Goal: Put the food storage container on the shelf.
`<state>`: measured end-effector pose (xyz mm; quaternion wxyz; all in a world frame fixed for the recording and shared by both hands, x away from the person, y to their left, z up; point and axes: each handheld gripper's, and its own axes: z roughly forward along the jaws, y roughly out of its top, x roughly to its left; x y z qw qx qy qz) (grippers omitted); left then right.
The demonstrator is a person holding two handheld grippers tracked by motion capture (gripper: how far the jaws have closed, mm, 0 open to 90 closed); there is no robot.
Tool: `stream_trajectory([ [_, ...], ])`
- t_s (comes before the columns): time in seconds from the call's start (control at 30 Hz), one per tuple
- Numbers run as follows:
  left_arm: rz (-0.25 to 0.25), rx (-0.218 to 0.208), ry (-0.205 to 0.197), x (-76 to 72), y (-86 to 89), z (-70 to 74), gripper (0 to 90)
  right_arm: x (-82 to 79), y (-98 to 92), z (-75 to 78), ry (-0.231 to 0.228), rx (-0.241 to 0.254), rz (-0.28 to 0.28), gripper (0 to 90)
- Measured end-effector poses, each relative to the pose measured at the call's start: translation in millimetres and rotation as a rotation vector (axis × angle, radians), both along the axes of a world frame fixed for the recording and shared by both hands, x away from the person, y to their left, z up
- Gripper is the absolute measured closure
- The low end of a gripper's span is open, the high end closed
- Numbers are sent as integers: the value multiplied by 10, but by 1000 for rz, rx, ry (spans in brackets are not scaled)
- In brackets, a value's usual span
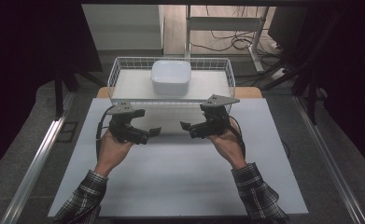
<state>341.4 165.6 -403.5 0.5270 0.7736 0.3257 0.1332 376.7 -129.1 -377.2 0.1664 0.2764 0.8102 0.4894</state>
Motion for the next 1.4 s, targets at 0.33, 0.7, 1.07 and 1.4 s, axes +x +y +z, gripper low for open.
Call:
stream_trajectory([
  [0.33,6,4,9,-155,9,-205,16,-167,-29,-154,-9,-9,21,4],
  [0.7,19,-15,33,-334,73,-450,17,-327,-139,-342,0,-34,10,0],
  [1.07,48,16,44,-600,183,-650,26,-540,-357,-495,12,-42,-7,0],
  [1.4,83,55,55,-854,277,-856,32,-730,-556,-750,19,-71,-33,0],
])
